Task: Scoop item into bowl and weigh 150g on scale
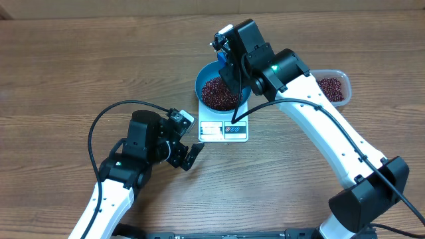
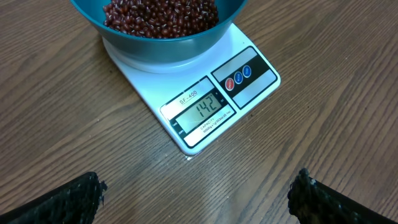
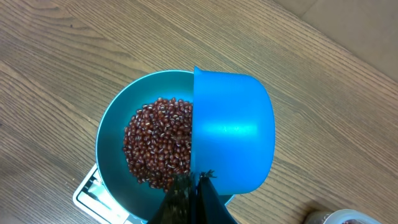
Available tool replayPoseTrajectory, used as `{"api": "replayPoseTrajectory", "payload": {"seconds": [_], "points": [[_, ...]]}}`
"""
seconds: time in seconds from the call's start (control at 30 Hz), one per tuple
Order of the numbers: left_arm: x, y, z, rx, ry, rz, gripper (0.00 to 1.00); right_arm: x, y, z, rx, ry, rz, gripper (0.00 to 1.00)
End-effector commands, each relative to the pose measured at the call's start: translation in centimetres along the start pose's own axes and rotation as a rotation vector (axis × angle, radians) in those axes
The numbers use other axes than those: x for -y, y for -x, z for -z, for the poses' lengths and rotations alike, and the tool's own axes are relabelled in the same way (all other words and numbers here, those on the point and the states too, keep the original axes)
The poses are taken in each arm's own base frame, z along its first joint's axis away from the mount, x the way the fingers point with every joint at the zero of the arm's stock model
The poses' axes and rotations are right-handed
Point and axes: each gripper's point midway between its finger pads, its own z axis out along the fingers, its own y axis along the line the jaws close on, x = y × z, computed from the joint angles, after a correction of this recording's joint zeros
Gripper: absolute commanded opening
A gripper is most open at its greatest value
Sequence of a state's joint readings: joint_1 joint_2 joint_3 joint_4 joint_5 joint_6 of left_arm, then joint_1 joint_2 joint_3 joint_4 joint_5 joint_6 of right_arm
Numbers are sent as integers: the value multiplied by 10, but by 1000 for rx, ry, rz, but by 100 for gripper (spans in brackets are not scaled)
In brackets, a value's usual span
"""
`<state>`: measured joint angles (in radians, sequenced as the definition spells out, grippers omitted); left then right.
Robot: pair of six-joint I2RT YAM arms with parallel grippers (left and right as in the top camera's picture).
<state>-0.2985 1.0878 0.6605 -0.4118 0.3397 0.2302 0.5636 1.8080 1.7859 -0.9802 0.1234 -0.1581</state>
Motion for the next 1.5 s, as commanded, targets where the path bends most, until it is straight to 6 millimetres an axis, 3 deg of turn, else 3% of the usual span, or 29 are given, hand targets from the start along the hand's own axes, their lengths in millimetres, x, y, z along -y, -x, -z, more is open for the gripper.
{"api": "replayPoseTrajectory", "payload": {"seconds": [0.0, 1.27, 1.33, 1.47], "points": [[-2, -3, -1, -9, 6, 25, 100, 4, 18, 22, 72, -16, 14, 4], [-2, -3, -1, -9, 6, 25, 100, 0, 20, 22, 82, 23, 9, 4], [-2, -3, -1, -9, 6, 25, 100, 4, 20, 24, 91, 50, -31, 4], [-2, -3, -1, -9, 6, 25, 100, 32, 22, 49, 149, 158, -143, 4]]}}
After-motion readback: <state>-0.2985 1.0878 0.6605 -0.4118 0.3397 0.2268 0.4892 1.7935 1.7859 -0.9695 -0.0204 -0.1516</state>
